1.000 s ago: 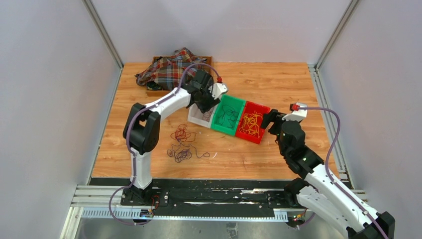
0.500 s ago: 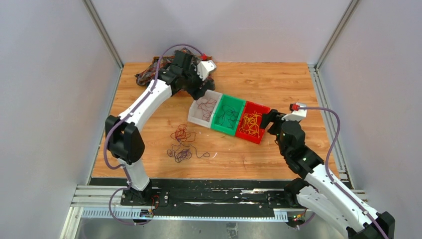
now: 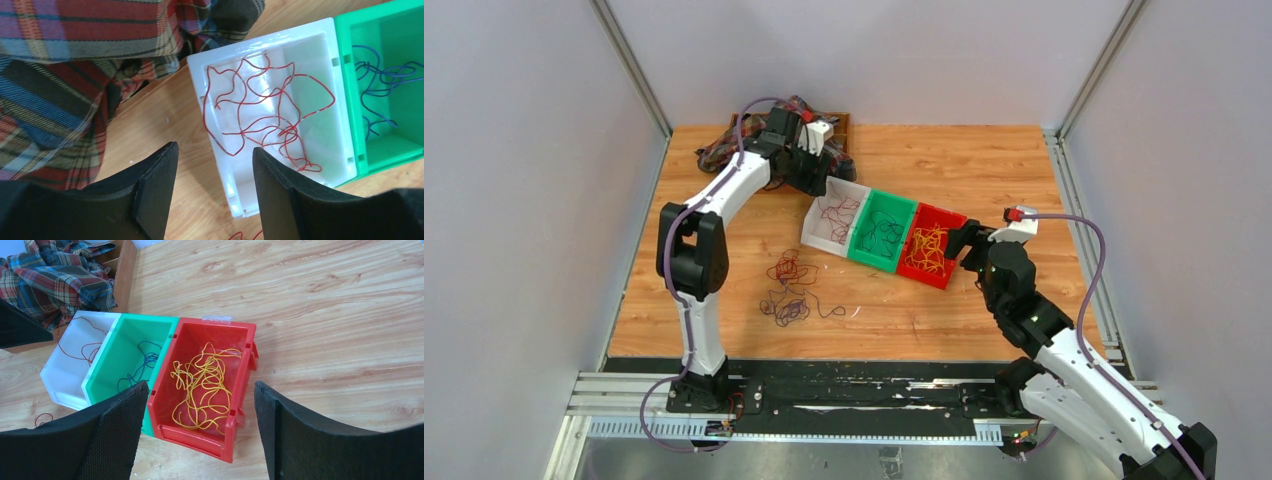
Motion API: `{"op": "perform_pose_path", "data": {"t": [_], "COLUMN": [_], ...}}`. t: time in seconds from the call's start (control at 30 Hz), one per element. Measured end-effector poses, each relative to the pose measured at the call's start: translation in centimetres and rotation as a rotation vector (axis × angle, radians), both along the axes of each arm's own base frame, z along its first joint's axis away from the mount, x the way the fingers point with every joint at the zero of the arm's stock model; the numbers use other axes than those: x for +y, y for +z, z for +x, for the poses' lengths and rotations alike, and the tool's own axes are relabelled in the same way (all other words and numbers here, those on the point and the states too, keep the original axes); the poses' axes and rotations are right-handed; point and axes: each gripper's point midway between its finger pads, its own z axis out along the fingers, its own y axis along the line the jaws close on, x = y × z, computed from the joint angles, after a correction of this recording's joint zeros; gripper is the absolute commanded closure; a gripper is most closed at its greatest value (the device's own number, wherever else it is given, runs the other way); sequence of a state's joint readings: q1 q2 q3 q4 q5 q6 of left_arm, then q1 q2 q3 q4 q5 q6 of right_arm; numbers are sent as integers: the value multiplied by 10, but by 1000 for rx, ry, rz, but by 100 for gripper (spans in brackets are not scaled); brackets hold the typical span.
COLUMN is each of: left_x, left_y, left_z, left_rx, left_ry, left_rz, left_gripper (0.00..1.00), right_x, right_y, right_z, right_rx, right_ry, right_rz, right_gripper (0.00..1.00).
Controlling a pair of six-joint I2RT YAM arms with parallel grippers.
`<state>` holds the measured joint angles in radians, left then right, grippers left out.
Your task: Untangle the cables
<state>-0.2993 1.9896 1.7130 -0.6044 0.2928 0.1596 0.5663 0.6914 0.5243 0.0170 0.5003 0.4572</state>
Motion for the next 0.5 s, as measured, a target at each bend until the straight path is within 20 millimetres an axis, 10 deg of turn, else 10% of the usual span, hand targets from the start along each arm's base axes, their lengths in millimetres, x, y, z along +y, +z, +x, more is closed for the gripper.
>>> {"op": "perform_pose_path", "data": {"t": [0.5], "left_x": [-13], "left_y": [-19], "left_z": [16], "left_rx": [25], "left_ry": [32], "left_rz": [-48], "left_gripper": [72], "right_x": [0], "right_y": [0], "right_z": [0], "right_rx": [0], "right_ry": [0], "right_rz": [0], "right_gripper": [23]}}
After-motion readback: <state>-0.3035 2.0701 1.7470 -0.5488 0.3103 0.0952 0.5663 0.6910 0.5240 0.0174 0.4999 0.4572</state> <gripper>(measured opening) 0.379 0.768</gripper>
